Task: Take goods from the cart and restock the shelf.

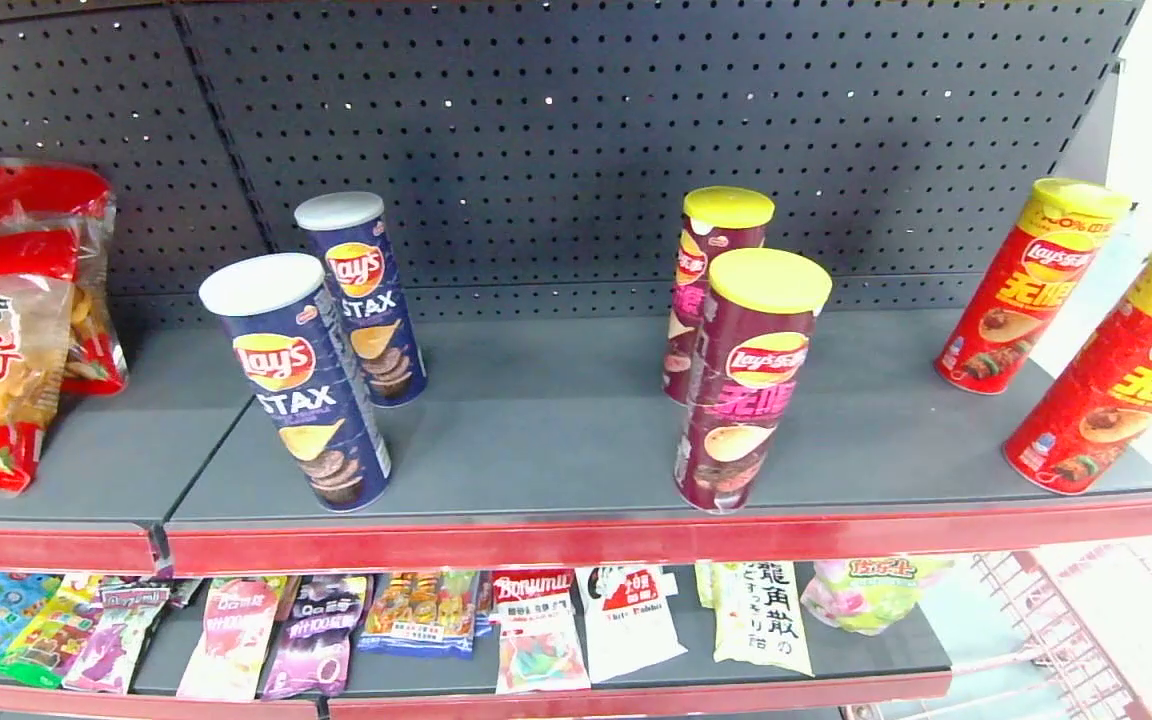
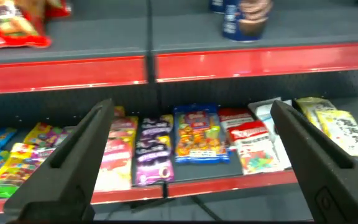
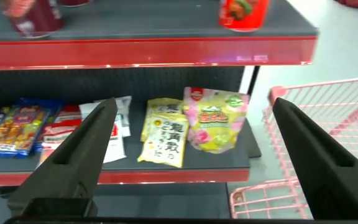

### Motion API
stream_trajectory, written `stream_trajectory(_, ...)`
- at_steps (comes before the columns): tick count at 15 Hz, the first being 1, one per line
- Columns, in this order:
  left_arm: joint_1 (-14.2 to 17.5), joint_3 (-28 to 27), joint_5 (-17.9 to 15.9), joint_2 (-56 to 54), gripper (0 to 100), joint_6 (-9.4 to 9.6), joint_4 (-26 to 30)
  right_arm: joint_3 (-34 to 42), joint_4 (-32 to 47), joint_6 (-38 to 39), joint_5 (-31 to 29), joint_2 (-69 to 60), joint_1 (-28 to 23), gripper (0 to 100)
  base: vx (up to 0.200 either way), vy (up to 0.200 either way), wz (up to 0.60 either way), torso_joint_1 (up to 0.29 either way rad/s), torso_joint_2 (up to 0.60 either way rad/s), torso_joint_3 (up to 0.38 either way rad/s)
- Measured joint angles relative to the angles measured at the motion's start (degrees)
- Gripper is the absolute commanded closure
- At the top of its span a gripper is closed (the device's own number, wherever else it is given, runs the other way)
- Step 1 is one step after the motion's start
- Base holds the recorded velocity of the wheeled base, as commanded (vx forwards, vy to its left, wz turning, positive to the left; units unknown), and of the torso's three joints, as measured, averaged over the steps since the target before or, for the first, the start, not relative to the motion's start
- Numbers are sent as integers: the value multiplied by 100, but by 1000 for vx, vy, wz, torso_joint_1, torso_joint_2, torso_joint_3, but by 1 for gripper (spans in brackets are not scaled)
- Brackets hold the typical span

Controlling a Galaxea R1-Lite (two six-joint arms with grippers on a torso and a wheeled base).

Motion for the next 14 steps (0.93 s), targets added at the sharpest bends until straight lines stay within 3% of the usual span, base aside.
stream_trajectory(4, 0, 0, 0, 0, 0, 0, -2, 0, 0, -6, -4, 0, 0, 0, 0, -200, 0, 2, 2, 2)
stream_trajectory(14, 0, 0, 2, 0, 0, 0, 0, 0, 0, -9, -17, -2, 0, 0, 0, 0, 0, 0, 0, 0)
